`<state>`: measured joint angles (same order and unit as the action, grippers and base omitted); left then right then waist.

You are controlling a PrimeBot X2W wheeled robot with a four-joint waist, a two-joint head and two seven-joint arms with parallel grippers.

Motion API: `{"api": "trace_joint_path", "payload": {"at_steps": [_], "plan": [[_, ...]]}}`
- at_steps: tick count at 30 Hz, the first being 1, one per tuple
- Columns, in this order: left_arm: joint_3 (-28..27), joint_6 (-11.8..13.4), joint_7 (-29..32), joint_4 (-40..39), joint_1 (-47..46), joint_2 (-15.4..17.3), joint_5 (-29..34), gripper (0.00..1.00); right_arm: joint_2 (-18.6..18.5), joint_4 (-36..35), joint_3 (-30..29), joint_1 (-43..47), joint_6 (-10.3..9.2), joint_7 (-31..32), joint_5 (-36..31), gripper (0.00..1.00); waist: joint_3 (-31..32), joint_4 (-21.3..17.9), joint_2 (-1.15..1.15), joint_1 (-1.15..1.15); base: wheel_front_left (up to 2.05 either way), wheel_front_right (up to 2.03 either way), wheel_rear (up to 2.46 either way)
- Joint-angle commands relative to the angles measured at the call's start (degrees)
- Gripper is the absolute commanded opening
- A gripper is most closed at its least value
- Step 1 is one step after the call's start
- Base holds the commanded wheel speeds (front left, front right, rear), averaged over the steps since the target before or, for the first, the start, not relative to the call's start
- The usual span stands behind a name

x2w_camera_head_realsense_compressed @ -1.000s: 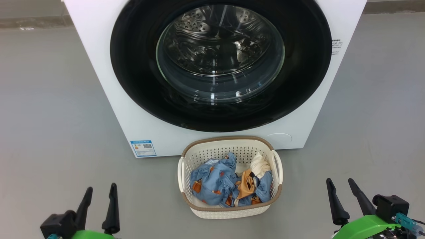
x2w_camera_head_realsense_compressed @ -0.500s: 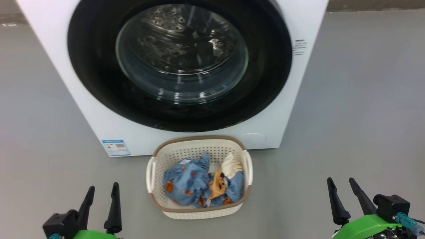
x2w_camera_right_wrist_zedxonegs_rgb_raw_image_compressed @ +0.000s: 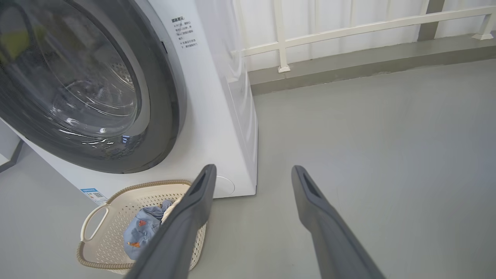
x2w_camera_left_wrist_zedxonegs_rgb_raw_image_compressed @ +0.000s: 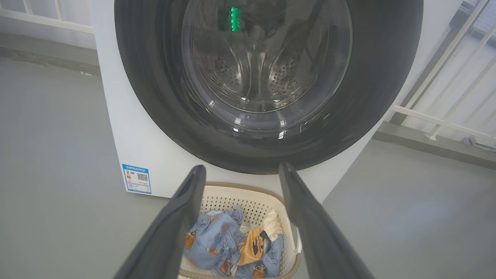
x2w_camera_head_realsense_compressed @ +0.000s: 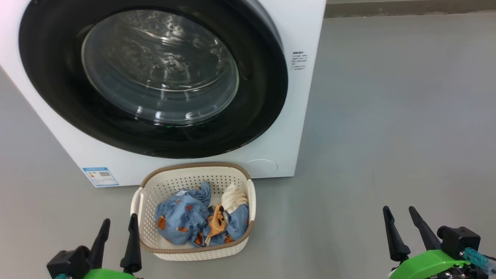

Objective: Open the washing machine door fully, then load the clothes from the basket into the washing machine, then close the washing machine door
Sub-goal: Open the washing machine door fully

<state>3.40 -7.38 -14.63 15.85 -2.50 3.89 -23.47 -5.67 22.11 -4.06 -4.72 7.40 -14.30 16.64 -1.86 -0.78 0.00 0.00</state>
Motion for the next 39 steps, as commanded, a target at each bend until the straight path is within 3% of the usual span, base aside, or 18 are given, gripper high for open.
{"api": "trace_joint_path", "payload": {"at_steps": [1, 13, 14, 15, 16, 23, 30, 39], "plan": [[-1.9, -0.1, -0.4, -0.9, -2.4, 0.8, -0.5, 1.0, -0.4, -1.5, 1.6, -1.2, 0.09, -0.7, -0.4, 1.0, 0.1, 0.0, 0.0, 0.0, 0.37, 0.37, -0.74], [-1.4, -0.1, -0.4, -1.0, -2.0, 0.4, -1.1, 1.0, -0.4, -1.7, 2.3, -1.7, 0.09, -0.7, 0.1, 1.0, 0.0, 0.3, 0.0, 0.0, 0.06, 0.06, -0.12], [-1.2, -0.1, -0.4, -1.0, -1.9, 0.3, -1.1, 1.0, -0.2, -1.7, 2.4, -1.9, 0.09, -0.7, 0.9, 0.39, 0.0, 0.4, 0.0, 0.0, 0.0, 0.0, 0.0], [-1.1, -0.1, -0.4, -1.0, -1.9, 0.2, -1.2, 1.0, 0.0, -1.8, 2.5, -2.3, 0.09, -0.7, 1.8, 0.05, -0.1, 0.4, 0.0, 0.0, 0.0, 0.0, 0.0], [-1.1, -0.1, -0.4, -1.0, -1.8, 0.1, -1.4, 1.0, 0.1, -1.9, 2.9, -2.6, 0.09, -0.7, 2.5, 0.0, -0.2, 0.5, 0.0, 0.0, 0.0, 0.0, 0.0], [-1.0, -0.1, -0.4, -1.3, -2.6, -0.5, -2.1, 1.0, 1.0, -4.3, 4.0, -8.4, 0.09, -0.7, 10.9, 0.0, -1.7, 0.9, 0.0, 0.0, 0.0, 0.0, 0.0], [-0.7, -0.1, -0.4, -1.6, -4.7, -0.7, -2.6, 1.0, 1.7, -7.3, 3.2, -17.4, 0.09, -0.7, 25.1, 0.0, -4.3, 1.8, 0.0, 0.0, 0.0, 0.0, 0.0], [0.6, -0.1, -0.4, -1.7, -8.4, -0.9, -3.8, 1.0, -2.0, -6.4, 3.8, -29.2, 0.09, -0.7, 44.0, 0.0, -8.2, 4.6, 0.0, 0.0, 0.0, 0.0, 0.0]]}}
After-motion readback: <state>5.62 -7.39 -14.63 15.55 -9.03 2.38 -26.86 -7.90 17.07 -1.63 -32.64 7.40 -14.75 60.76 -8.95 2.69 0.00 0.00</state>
